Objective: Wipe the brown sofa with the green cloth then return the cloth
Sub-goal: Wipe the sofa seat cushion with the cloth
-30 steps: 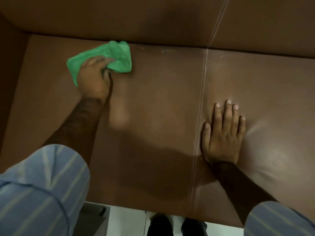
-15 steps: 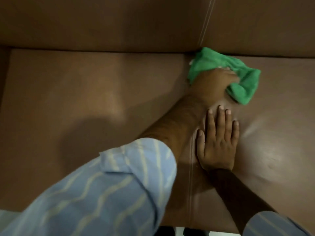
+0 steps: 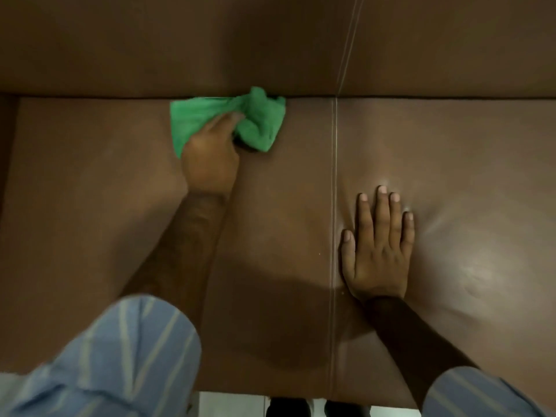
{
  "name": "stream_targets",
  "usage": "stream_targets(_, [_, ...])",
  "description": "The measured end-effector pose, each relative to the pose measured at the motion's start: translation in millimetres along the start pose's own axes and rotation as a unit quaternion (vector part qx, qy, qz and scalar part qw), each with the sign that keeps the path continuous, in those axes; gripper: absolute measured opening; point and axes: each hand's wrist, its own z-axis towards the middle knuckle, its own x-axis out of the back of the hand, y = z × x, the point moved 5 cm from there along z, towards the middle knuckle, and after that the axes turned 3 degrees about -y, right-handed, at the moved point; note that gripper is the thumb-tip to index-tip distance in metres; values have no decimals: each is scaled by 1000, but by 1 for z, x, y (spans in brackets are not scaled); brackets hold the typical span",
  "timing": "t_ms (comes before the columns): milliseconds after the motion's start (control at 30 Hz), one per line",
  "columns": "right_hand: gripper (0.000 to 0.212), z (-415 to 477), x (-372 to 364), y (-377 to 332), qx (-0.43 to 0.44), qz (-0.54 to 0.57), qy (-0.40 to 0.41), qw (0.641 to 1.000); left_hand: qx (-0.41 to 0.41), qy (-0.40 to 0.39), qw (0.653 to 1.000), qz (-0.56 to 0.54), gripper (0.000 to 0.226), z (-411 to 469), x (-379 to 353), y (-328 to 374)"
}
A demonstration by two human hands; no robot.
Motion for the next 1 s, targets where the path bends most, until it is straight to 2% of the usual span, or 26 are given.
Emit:
stream_targets(33, [68,-1,-1,-1,2,0,1,1000,44,16,999,22,39,-13,2,-3])
stream_targets(100, [68,0,1,-3,5,4,-9,1000,72,17,996,40,38,-55,6,7])
stream_targets(300, [69,-3,5,-4,10,9,-30,999,-2,-120,992,-49,38,-196,5,68])
stream_targets(400, [68,-2,9,-5,16,23,-36,999,-21,-165,984,-71,39,-218,9,80])
stream_targets(500, [63,-1,19,-6,3,101,-28,994,4,-208,963,-173,48,-213,30,75])
stream_targets(567, [58,1,27,-6,-4,193,-33,981,69,-148,963,-215,42,-206,51,65])
stream_targets(633, [59,1,38,-15,53,241,-62,967,161,-34,976,-145,36,-200,67,45])
stream_targets(667, [61,-1,42,-23,104,243,-88,960,220,-29,969,-108,44,-200,68,34])
stream_targets(733, [70,-5,46,-38,189,203,-138,951,303,-117,941,-95,72,-204,55,18])
stream_targets(767, [75,-4,46,-43,207,184,-167,946,315,-157,931,-100,79,-205,49,16])
stream_targets(800, [78,-2,47,-49,205,181,-200,941,310,-179,927,-111,78,-205,45,16])
stream_targets(867, [81,4,49,-58,160,222,-282,919,327,-192,913,-153,63,-203,41,13])
stream_targets(933, [82,9,51,-67,107,219,-364,899,394,-229,855,-248,52,-206,42,6])
stream_targets(1000, [67,10,55,-77,93,167,-421,887,444,-266,770,-372,55,-220,47,-3])
